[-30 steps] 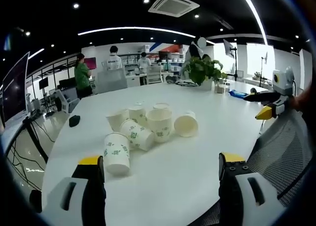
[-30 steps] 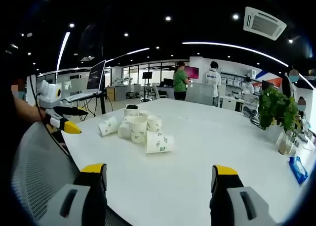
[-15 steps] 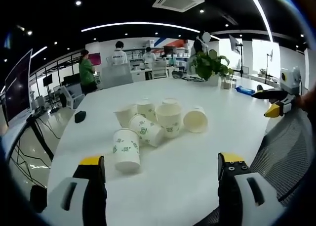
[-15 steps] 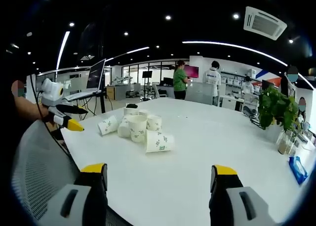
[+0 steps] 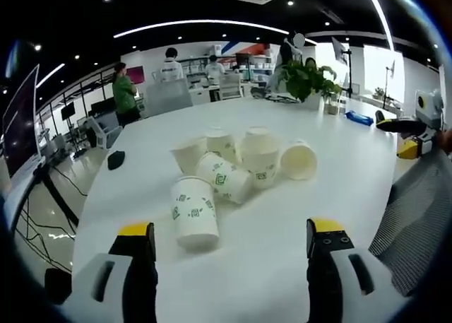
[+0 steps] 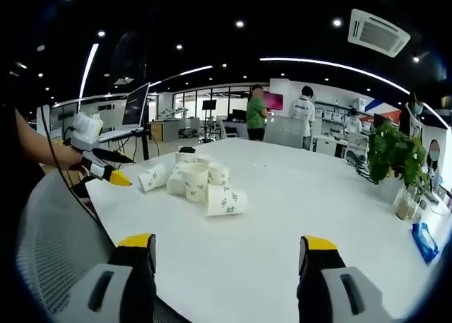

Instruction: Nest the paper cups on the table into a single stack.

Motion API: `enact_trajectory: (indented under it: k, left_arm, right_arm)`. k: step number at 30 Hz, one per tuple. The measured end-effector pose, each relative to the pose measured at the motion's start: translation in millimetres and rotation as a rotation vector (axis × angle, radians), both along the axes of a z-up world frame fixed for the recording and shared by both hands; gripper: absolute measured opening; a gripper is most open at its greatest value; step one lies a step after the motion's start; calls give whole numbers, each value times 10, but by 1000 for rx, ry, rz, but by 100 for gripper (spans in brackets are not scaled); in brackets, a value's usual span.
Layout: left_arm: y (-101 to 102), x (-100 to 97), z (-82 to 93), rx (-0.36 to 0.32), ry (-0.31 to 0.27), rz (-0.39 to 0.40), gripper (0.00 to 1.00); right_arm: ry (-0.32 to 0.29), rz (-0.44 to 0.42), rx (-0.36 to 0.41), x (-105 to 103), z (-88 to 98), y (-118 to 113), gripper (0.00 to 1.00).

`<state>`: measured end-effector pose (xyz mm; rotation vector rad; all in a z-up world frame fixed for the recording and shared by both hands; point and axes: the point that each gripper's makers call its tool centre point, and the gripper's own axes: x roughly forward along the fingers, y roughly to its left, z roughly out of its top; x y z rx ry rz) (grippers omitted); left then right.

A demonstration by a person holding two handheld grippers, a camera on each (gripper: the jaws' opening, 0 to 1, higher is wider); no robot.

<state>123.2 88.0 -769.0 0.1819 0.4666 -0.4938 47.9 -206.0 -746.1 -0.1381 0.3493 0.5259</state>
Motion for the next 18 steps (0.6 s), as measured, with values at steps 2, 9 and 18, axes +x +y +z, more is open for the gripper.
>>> enact_trajectory:
  k: [2, 9, 18]
  left_arm:
    - [31, 46, -28, 7, 17, 6, 86]
    - [159, 246, -103, 4, 47, 27, 82]
    - [266, 520, -175, -36, 96, 60, 78]
  right_arm:
    - [2, -1, -1, 0, -3, -3, 83]
    - [9, -1, -5, -2, -17, -9, 82]
    - [17, -4, -13, 1, -55, -39, 80]
